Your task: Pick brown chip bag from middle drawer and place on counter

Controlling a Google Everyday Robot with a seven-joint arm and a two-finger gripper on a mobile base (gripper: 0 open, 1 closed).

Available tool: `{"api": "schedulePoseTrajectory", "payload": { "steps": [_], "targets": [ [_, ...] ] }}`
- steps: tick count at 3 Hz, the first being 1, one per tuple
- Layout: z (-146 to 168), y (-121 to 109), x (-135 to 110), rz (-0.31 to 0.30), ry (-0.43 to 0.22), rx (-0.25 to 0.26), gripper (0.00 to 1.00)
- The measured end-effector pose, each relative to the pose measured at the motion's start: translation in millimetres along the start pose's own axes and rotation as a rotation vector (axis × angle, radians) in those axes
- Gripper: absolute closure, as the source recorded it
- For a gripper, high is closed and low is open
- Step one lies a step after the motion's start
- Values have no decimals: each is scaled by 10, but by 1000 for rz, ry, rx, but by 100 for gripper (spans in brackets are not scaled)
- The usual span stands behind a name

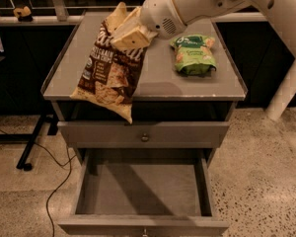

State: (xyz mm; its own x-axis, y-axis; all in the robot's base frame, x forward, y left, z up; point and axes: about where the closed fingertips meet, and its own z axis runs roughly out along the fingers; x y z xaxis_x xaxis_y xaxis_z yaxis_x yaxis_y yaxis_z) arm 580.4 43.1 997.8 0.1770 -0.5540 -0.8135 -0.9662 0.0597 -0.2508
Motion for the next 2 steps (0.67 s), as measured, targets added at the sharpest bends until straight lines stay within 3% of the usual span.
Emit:
{"api": "schedulePoseTrajectory", "payload": {
  "steps": [2],
  "targets": [
    [-3,-9,-4,3,8,30,100]
  ]
}}
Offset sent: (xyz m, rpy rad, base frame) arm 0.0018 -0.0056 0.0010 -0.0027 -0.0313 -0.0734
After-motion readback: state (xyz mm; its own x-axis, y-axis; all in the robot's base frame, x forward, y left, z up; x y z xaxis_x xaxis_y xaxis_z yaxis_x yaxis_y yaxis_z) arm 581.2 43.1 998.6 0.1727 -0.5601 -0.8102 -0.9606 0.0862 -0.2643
